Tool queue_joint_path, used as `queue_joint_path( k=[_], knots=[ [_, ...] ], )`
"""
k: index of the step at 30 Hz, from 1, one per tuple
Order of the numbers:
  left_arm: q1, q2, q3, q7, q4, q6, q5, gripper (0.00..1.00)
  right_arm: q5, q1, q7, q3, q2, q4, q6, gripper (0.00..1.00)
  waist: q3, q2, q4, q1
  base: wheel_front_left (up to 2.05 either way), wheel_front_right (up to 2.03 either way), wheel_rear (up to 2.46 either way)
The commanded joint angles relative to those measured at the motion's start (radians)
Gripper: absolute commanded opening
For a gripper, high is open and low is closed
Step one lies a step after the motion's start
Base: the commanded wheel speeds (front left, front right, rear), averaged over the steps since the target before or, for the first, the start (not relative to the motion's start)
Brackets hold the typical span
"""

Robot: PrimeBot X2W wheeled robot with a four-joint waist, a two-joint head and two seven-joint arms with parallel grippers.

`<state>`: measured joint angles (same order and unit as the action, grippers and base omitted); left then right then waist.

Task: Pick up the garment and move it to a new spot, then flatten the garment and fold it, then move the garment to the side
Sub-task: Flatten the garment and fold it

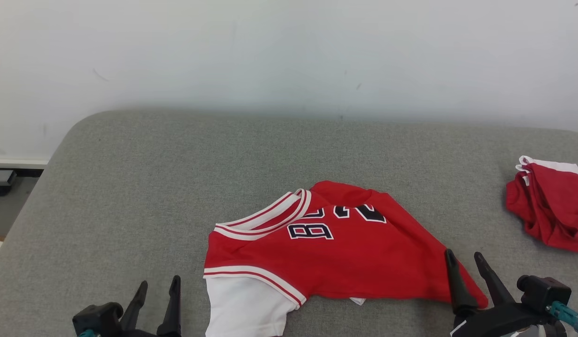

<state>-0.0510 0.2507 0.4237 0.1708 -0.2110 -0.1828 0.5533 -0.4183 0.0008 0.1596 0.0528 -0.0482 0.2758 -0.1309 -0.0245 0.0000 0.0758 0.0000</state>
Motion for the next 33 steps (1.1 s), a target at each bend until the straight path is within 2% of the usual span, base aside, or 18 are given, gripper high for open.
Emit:
queue_joint_path(
  k=[1,6,12,17,22,33],
  knots=[
    [0.004,0.000,0.003,-0.028,0.007,0.006,0.020,1.00,-0.008,-0.014,-0.035,0.014,-0.005,0.005,0.000,1.00,0.000,0.0000,0.000,0.0000,0.00,0.00,0.00],
    [0.018,0.006,0.025,-0.151,0.006,0.020,0.073,1.00,0.024,-0.027,-0.168,0.070,-0.005,-0.004,0.000,1.00,0.001,0.0000,-0.006,0.0000,0.00,0.00,0.00],
    [0.029,0.006,0.050,-0.290,0.007,0.021,0.131,1.00,0.130,-0.040,-0.410,0.159,-0.004,-0.020,0.000,1.00,0.007,0.0000,-0.014,0.0000,0.00,0.00,0.00],
    [0.024,0.003,0.064,-0.334,-0.010,0.024,0.142,1.00,0.187,-0.051,-0.537,0.208,-0.005,-0.045,0.000,1.00,0.022,0.0000,-0.012,0.0000,0.00,0.00,0.00],
    [-0.004,-0.004,0.086,-0.359,-0.058,0.033,0.136,1.00,0.202,-0.059,-0.586,0.220,-0.005,-0.069,0.000,1.00,0.047,0.0000,-0.009,0.0000,0.00,0.00,0.00],
    [-0.060,-0.030,0.110,-0.358,-0.176,0.058,0.136,1.00,0.207,-0.073,-0.594,0.209,-0.005,-0.088,0.000,1.00,0.081,0.0000,-0.016,0.0000,0.00,0.00,0.00]
  ],
)
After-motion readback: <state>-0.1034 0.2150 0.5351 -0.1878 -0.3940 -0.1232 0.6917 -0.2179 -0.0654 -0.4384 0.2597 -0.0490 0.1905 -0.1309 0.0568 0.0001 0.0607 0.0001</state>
